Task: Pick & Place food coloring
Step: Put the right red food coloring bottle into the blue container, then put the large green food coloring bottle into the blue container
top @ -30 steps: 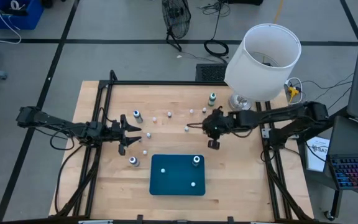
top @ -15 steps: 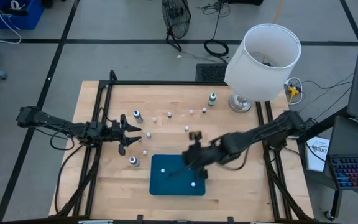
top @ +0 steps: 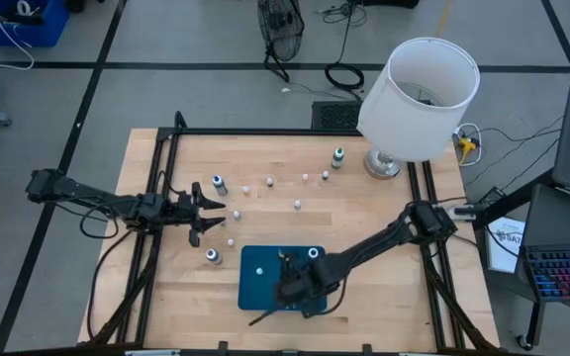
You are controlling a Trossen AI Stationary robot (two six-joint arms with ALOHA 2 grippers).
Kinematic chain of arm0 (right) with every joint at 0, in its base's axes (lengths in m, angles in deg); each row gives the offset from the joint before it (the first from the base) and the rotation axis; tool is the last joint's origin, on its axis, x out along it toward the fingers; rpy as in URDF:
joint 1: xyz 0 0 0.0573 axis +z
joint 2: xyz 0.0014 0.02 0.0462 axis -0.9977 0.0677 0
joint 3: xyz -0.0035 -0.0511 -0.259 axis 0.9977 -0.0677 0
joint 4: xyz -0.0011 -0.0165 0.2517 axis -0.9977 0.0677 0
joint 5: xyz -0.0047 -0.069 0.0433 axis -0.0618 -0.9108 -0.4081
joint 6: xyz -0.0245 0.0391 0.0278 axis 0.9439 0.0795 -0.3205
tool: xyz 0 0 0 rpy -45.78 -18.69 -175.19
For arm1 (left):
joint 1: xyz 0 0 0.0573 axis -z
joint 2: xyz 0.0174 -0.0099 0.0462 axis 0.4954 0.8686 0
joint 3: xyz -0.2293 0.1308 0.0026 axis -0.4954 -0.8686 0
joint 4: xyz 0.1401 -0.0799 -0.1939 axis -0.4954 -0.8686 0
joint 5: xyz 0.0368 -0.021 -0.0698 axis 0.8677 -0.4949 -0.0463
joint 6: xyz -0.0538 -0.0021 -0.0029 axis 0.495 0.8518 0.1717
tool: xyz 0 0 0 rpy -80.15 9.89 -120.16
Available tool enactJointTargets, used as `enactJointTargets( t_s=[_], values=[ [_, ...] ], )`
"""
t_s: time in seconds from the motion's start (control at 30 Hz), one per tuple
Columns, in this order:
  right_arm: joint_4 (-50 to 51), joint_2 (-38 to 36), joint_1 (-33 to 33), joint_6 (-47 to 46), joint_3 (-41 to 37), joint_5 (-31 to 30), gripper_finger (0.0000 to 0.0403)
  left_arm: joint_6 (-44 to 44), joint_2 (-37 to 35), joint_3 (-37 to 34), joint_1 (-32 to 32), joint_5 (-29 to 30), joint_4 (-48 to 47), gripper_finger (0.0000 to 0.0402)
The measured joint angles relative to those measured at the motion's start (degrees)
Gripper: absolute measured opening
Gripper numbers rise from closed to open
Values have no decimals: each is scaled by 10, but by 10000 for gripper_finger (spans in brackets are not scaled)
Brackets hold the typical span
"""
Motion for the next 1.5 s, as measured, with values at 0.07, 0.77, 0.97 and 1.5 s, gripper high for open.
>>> enactJointTargets(
  t_s=[0.07, 0.77, 0.97, 1.5],
  values=[
    [-3, 10, 3, 0, 0, 1, 57, 0, 0, 0, 0, 0, 0, 187],
    [-30, 27, -3, -2, -27, 45, 106, 0, 0, 0, 0, 0, 0, 186],
    [-28, 17, -3, -7, -28, 43, 138, 0, 0, 0, 0, 0, 0, 186],
    [99, -191, -14, -39, -28, -27, 132, 0, 0, 0, 0, 0, 0, 186]
  ],
)
